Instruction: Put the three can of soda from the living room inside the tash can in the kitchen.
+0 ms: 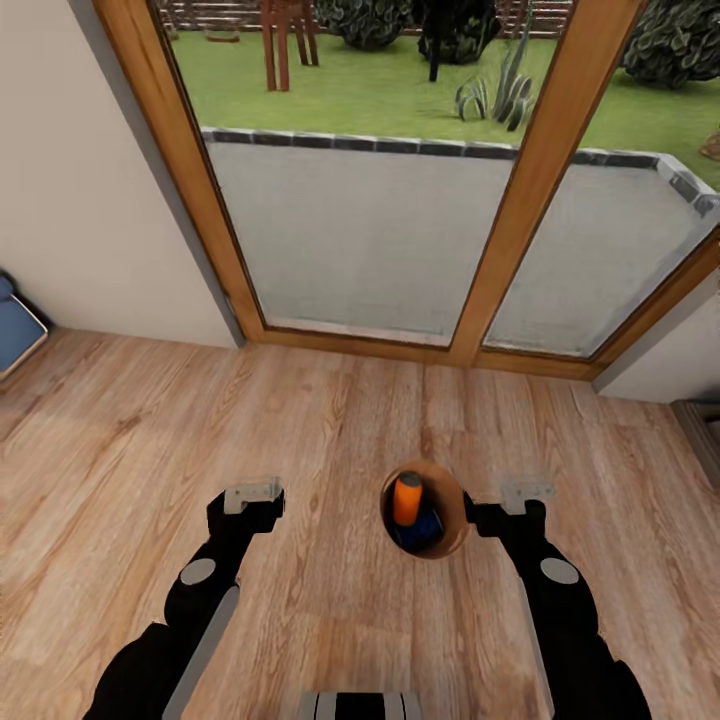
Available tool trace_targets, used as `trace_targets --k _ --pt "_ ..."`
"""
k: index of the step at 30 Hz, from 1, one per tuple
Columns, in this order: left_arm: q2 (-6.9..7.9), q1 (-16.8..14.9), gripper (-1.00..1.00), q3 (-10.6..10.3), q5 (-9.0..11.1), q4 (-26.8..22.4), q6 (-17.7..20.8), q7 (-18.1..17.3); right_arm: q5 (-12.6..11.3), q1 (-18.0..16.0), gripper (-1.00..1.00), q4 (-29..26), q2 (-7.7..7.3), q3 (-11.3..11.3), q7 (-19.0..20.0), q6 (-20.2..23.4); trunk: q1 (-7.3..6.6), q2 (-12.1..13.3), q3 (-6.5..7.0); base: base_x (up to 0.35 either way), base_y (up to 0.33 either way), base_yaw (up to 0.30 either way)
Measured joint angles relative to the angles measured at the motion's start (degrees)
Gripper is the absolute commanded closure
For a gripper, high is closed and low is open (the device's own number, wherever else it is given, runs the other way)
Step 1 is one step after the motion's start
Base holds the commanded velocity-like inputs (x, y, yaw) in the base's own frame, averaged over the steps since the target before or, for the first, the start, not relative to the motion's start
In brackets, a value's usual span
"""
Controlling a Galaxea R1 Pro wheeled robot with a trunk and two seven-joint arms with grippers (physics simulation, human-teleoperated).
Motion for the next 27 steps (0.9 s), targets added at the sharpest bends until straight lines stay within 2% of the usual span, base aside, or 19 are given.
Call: trace_targets --k 6,10,14,16,17,20,27 --pt "0.09 1.33 -1.0 0.04 -2.13 0.38 -2.52 -0.13 -0.05 1.8 -1.0 0.0 -0.06 -2.88 0.1 -2.05 -1.32 2.41 1.08 0.0 0.0 0.0" --pt "0.15 1.83 -1.0 0.09 -2.46 0.49 -2.93 -0.26 -0.05 2.09 -1.0 0.0 -0.15 -5.59 1.14 -2.42 -2.2 4.01 1.8 0.0 0.0 0.0" --pt "0.22 2.92 -1.0 0.25 -2.59 0.59 -3.09 -0.33 -0.04 2.23 -1.0 0.0 -0.22 -9.16 5.27 -2.58 -3.07 5.62 2.52 0.0 0.0 0.0" --pt "0.25 3.56 -1.0 0.39 -2.63 0.62 -3.13 -0.44 -0.01 2.28 -1.0 0.0 -0.26 -11.56 8.08 -2.62 -3.51 6.42 2.88 0.0 0.0 0.0" --pt "0.26 4.12 -1.0 0.5 -2.65 0.65 -3.17 -0.55 0.03 2.31 -1.0 0.0 -0.3 -13.96 10.91 -2.65 -3.73 6.82 3.05 0.0 0.0 0.0" --pt "0.38 4.74 -1.0 0.61 -2.67 0.79 -3.26 -0.61 0.01 2.34 -1.0 0.0 -0.56 -17.15 14.72 -2.66 -4.39 8.02 3.59 0.0 0.0 0.0" --pt "1.67 6.46 -1.0 0.71 -2.62 1.77 -3.42 -0.68 0.04 2.53 -1.0 0.0 -1.89 -21.45 19.56 -2.7 -5.93 10.83 4.85 0.0 0.0 0.0"
